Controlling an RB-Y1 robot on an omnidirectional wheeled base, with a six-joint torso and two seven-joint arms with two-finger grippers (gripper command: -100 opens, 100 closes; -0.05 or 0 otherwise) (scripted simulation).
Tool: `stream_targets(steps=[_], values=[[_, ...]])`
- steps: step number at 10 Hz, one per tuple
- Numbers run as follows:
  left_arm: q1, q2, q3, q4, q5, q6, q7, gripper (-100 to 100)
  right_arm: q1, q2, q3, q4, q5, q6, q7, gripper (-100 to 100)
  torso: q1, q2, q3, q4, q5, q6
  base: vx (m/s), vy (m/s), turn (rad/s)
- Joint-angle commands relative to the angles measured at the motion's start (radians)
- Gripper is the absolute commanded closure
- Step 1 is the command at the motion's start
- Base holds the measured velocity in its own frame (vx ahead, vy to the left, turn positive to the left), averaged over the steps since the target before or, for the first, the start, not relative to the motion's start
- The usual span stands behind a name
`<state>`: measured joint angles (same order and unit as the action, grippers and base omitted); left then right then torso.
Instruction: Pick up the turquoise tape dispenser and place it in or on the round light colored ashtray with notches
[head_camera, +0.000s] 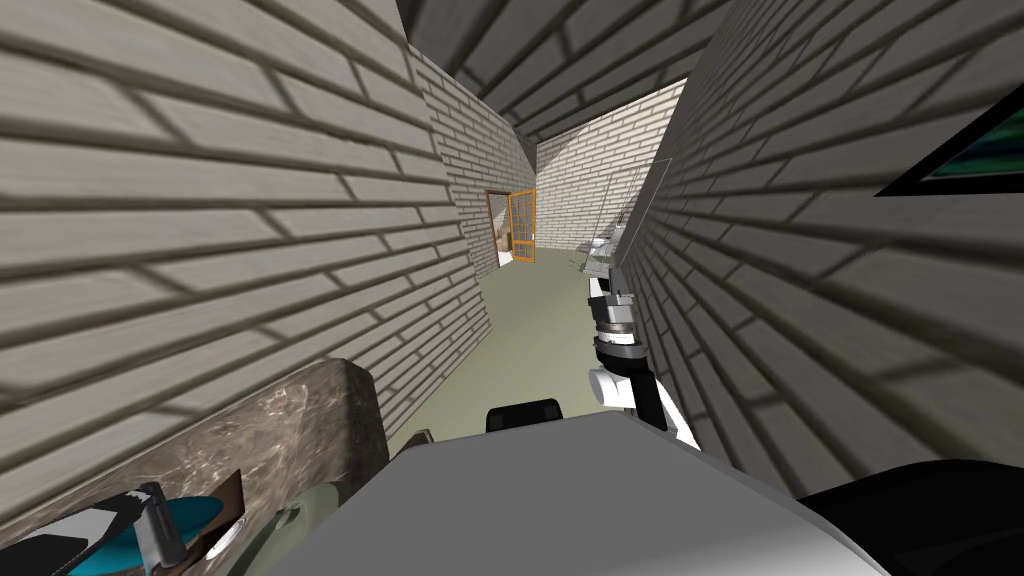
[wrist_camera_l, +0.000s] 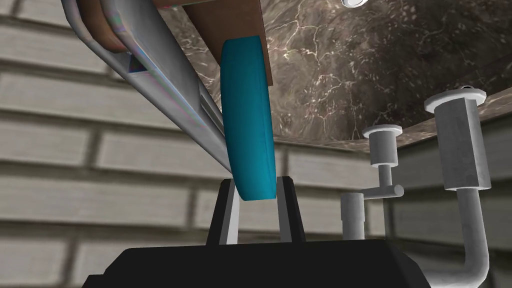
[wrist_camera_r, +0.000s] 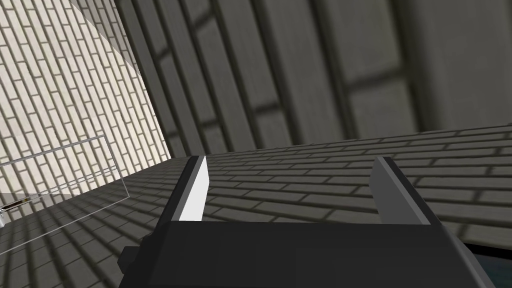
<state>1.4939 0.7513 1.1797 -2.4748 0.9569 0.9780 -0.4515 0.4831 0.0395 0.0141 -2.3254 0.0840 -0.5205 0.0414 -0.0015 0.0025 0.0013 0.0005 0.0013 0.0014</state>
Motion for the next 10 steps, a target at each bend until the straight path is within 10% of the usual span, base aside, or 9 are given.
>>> stream_targets(steps=[1,10], values=[[0.041,0.029,0.039,0.0,0.05,0.011,-0.008,100,0.0,0.0,0.0,0.0,0.0,0.0,0.0,0,0.0,0.0,0.0,0.0,0.0,0.0,-0.05,0.008,-0.056],[0.189,0.136,0.174,-0.005,0.301,0.053,-0.031,100,0.0,0.0,0.0,0.0,0.0,0.0,0.0,0,-0.001,0.0,0.0,0.0,-0.001,0.002,-0.053,0.009,-0.046]])
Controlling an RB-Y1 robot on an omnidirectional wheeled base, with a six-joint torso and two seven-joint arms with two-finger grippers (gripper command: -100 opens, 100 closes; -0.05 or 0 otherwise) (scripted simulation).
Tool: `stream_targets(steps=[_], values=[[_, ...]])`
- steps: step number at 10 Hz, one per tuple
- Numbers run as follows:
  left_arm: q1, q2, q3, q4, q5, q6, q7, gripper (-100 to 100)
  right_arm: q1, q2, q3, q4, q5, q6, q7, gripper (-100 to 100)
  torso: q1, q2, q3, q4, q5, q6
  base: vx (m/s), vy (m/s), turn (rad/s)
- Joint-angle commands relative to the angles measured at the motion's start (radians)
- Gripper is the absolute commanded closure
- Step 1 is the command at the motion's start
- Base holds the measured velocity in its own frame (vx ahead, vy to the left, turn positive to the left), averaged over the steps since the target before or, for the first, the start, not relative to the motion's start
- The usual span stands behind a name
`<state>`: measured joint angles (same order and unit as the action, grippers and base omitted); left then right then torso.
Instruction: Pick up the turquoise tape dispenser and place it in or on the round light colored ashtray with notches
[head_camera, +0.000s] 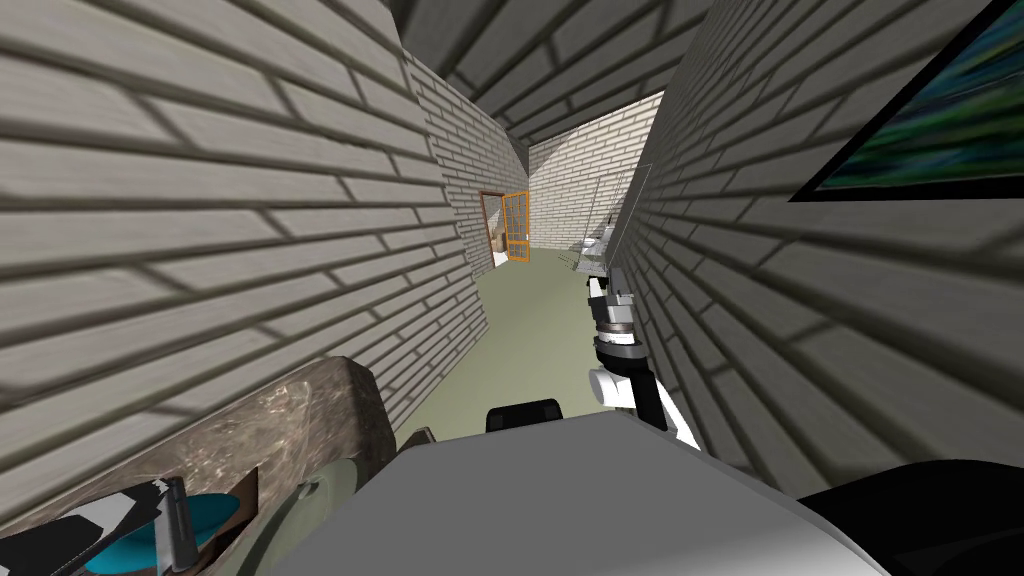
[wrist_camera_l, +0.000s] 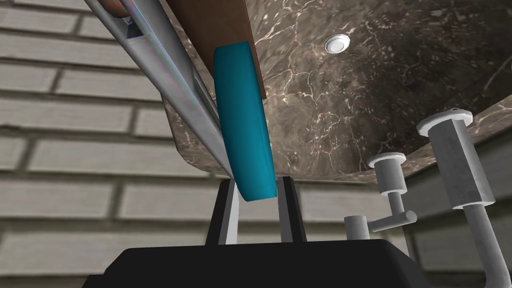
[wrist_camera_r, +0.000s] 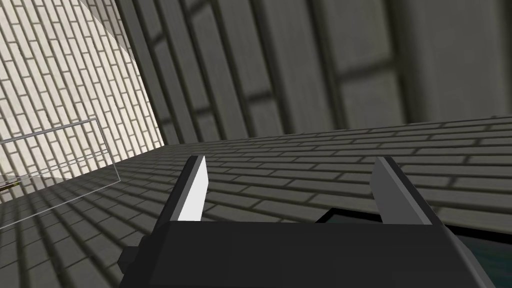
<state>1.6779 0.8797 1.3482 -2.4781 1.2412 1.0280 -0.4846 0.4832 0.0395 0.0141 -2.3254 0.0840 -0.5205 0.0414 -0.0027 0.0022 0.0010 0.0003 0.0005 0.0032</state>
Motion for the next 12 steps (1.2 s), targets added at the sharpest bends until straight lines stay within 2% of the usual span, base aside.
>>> stream_targets(steps=[1,2,3,4,5,6,7,8,9,10,11,12], values=[[0.041,0.035,0.038,-0.003,0.05,0.013,-0.003,100,0.0,0.0,0.0,0.0,0.0,0.0,0.0,0,0.0,0.0,0.0,0.0,0.0,0.0,-0.051,-0.003,-0.071],[0.041,0.035,0.038,-0.003,0.074,0.013,-0.003,100,0.0,0.0,0.0,0.0,0.0,0.0,0.0,0,-0.001,0.0,0.0,0.0,0.0,0.001,-0.048,0.004,-0.043],[0.076,0.062,0.07,-0.004,0.105,0.022,-0.009,100,0.0,0.0,0.0,0.0,0.0,0.0,0.0,0,0.0,-0.001,0.0,0.0,0.0,0.0,-0.059,0.006,-0.077],[0.076,0.062,0.07,-0.004,0.13,0.022,-0.009,100,0.0,0.0,0.0,0.0,0.0,0.0,0.0,0,0.0,0.0,0.0,0.0,0.0,0.001,-0.048,0.006,-0.045],[0.109,0.088,0.1,-0.005,0.164,0.031,-0.014,100,0.0,0.0,0.0,0.0,0.0,0.0,0.0,0,0.0,0.0,0.0,0.0,0.0,0.0,-0.053,0.008,-0.049],[0.109,0.088,0.1,-0.005,0.184,0.031,-0.014,100,0.0,0.0,0.0,0.0,0.0,0.0,0.0,0,0.0,0.0,0.0,0.0,-0.001,0.001,-0.048,0.008,-0.046],[0.141,0.113,0.128,-0.005,0.218,0.039,-0.019,100,0.0,0.0,0.0,0.0,0.0,0.0,0.0,0,0.0,0.0,0.0,0.0,-0.001,0.001,-0.054,0.0,-0.07],[0.141,0.113,0.128,-0.005,0.236,0.039,-0.019,100,0.0,0.0,0.0,0.0,0.0,0.0,0.0,0,-0.001,0.0,0.0,0.0,-0.001,0.001,-0.041,0.004,-0.039],[0.17,0.136,0.155,-0.004,0.267,0.046,-0.024,100,0.0,0.0,0.0,0.0,0.0,0.0,0.0,0,-0.001,-0.001,0.0,0.0,-0.001,0.001,-0.045,0.011,-0.061],[0.17,0.136,0.155,-0.004,0.284,0.046,-0.024,100,0.0,0.0,0.0,0.0,0.0,0.0,0.0,0,0.0,-0.001,-0.001,0.0,-0.001,0.001,-0.041,0.006,-0.036],[0.197,0.158,0.18,-0.002,0.319,0.053,-0.029,100,0.0,0.0,0.0,0.0,0.0,0.0,0.0,0,0.0,-0.001,0.0,0.0,-0.001,0.001,-0.042,0.001,-0.048],[0.197,0.158,0.18,-0.002,0.329,0.053,-0.029,100,0.0,0.0,0.0,0.0,0.0,0.0,0.0,0,-0.001,-0.001,-0.001,0.0,-0.001,0.001,-0.042,0.002,-0.04]])
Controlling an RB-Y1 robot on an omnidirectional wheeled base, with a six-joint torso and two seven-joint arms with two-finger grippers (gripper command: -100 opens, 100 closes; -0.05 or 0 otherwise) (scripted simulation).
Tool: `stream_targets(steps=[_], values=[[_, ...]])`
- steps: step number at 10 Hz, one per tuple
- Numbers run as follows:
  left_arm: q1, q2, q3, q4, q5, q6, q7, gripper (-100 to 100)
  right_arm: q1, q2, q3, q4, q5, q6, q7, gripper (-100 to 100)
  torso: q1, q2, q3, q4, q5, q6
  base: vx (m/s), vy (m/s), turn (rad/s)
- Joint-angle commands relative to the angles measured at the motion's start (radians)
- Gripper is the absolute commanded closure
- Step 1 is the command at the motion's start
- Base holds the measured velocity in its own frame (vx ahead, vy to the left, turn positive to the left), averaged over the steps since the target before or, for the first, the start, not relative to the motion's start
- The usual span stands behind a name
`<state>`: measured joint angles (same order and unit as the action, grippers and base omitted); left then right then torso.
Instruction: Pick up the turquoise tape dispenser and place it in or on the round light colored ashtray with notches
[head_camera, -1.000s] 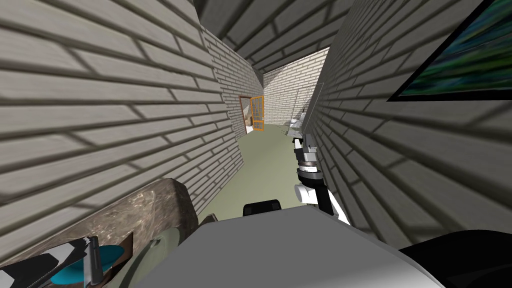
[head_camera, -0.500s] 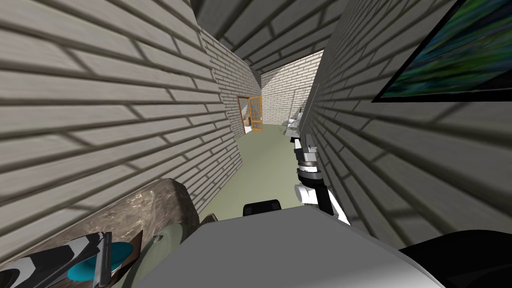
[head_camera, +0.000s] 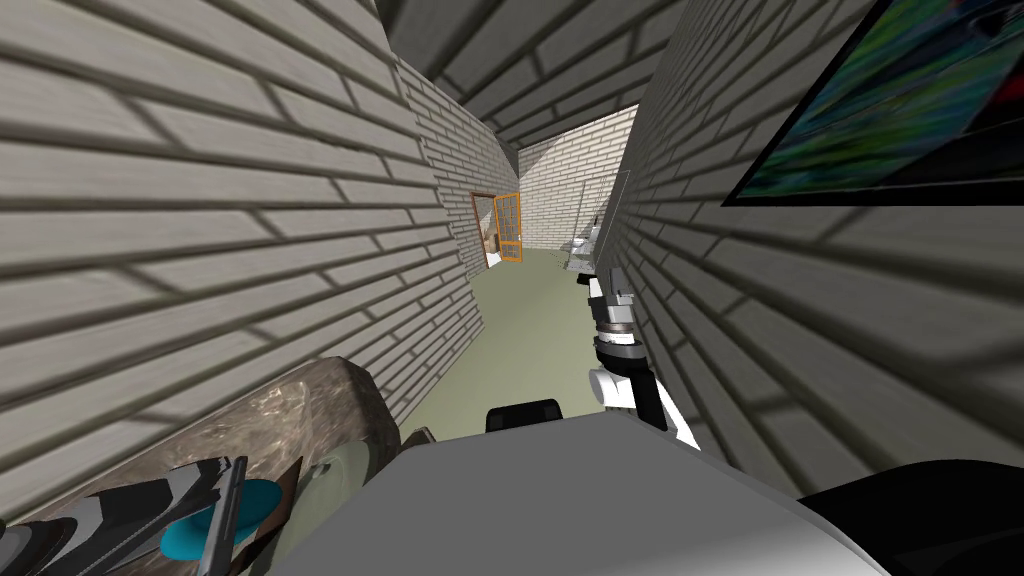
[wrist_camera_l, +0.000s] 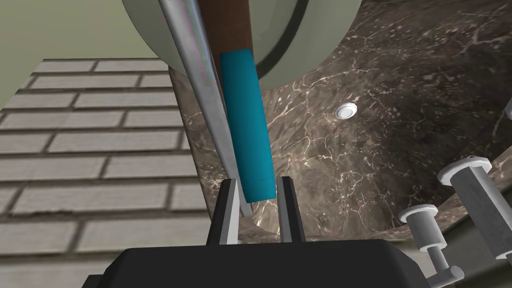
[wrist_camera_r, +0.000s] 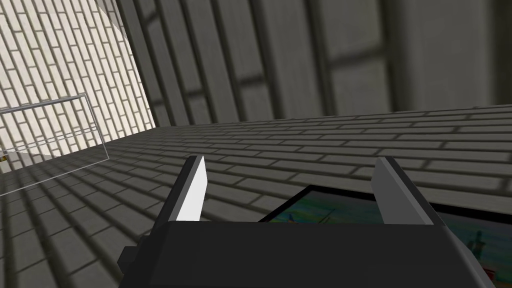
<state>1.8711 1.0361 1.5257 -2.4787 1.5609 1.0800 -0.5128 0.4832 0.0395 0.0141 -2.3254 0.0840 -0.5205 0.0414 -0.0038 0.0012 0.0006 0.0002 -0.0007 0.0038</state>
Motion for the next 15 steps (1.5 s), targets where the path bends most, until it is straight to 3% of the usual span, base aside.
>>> stream_targets(steps=[1,6,7,8,9,13,14,15], values=[[0.029,0.021,0.026,0.0,0.05,0.007,-0.004,100,0.0,0.0,0.0,0.0,0.0,0.0,0.0,0,0.0,0.0,0.0,0.0,0.0,0.0,-0.053,0.005,-0.057],[0.1,0.078,0.095,0.004,0.17,0.024,-0.015,100,0.0,0.0,0.0,0.0,0.0,0.0,0.0,0,0.0,0.0,0.0,0.0,0.0,0.0,-0.053,0.005,-0.045],[0.11,0.086,0.105,0.004,0.187,0.026,-0.016,100,0.0,0.0,0.0,0.0,0.0,0.0,0.0,0,0.0,0.001,0.0,0.0,-0.001,0.0,-0.057,0.008,-0.027],[0.103,0.083,0.101,0.007,0.178,0.026,-0.016,100,0.0,0.0,0.0,0.0,0.0,0.0,0.0,0,0.0,0.001,0.001,0.0,-0.001,-0.001,-0.024,0.004,-0.008],[0.104,0.084,0.102,0.007,0.18,0.027,-0.017,-100,0.0,0.0,0.0,0.0,0.0,0.0,0.0,0,0.0,0.0,0.0,0.0,-0.001,-0.001,0.0,0.0,0.0],[0.103,0.084,0.102,0.007,0.18,0.027,-0.017,-100,0.0,0.0,0.0,0.0,0.0,0.0,0.0,0,0.0,-0.003,-0.001,-0.001,-0.001,-0.001,0.0,0.0,0.0],[0.103,0.084,0.102,0.007,0.18,0.027,-0.017,0,0.0,0.0,0.0,0.0,0.0,0.0,0.0,0,0.0,-0.003,-0.002,-0.001,-0.001,-0.001,0.0,0.0,0.0],[0.108,0.079,0.13,0.007,0.203,0.039,-0.02,-100,0.0,0.0,0.0,0.0,0.0,0.0,0.0,0,0.0,-0.003,-0.002,-0.001,-0.001,-0.001,-0.003,0.008,0.009]])
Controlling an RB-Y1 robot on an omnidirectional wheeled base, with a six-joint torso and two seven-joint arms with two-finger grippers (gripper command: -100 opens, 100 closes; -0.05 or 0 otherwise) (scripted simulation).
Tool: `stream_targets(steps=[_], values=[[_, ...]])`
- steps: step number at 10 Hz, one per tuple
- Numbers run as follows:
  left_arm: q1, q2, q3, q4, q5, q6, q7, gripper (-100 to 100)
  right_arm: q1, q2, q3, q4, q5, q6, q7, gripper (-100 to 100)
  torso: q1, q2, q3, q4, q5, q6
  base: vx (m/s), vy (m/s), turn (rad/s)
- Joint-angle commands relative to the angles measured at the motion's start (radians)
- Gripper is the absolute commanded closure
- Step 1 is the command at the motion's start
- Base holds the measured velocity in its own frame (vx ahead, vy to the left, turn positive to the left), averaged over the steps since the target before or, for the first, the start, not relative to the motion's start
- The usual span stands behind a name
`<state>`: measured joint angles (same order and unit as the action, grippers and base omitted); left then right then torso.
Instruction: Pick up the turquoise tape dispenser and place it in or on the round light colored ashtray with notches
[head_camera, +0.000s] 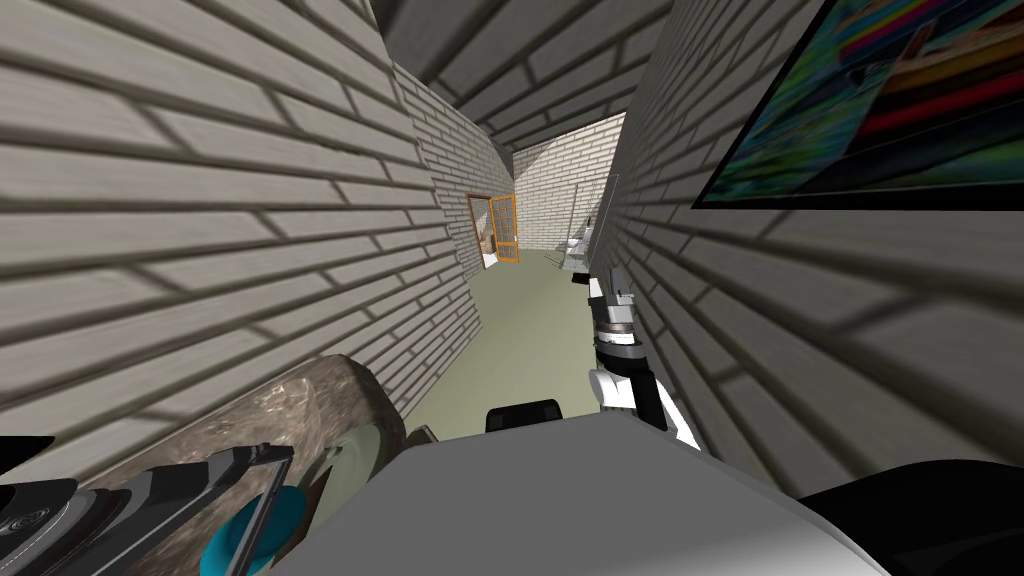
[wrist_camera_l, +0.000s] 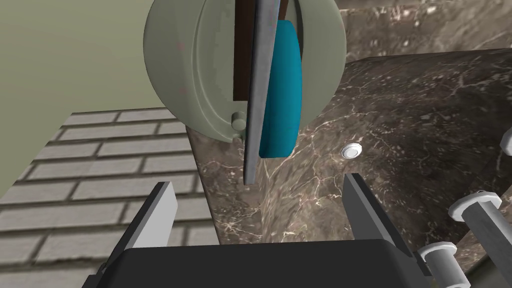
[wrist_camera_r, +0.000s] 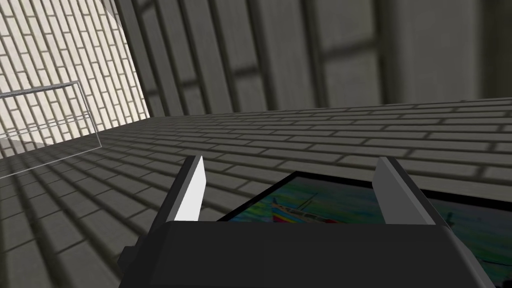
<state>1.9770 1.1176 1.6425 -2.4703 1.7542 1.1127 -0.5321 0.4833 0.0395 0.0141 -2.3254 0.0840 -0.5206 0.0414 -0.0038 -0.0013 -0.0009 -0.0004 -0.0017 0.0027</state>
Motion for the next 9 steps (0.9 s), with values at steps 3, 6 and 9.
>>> stream_targets(steps=[3,6,9], values=[[0.016,-0.019,0.096,0.0,0.08,0.044,-0.008,-100,0.0,0.0,0.0,0.0,0.0,0.0,0.0,0,0.001,0.0,0.0,0.0,0.0,0.0,-0.006,0.03,0.011],[0.03,-0.035,0.179,0.001,0.15,0.081,-0.016,-100,0.0,0.0,0.0,0.0,0.0,0.0,0.0,0,0.001,0.0,0.0,0.0,0.0,0.0,-0.006,0.028,0.011],[0.043,-0.051,0.259,0.003,0.22,0.118,-0.023,-100,0.0,0.0,0.0,0.0,0.0,0.0,0.0,0,0.001,0.0,0.0,0.0,0.0,0.0,-0.005,0.027,0.011]])
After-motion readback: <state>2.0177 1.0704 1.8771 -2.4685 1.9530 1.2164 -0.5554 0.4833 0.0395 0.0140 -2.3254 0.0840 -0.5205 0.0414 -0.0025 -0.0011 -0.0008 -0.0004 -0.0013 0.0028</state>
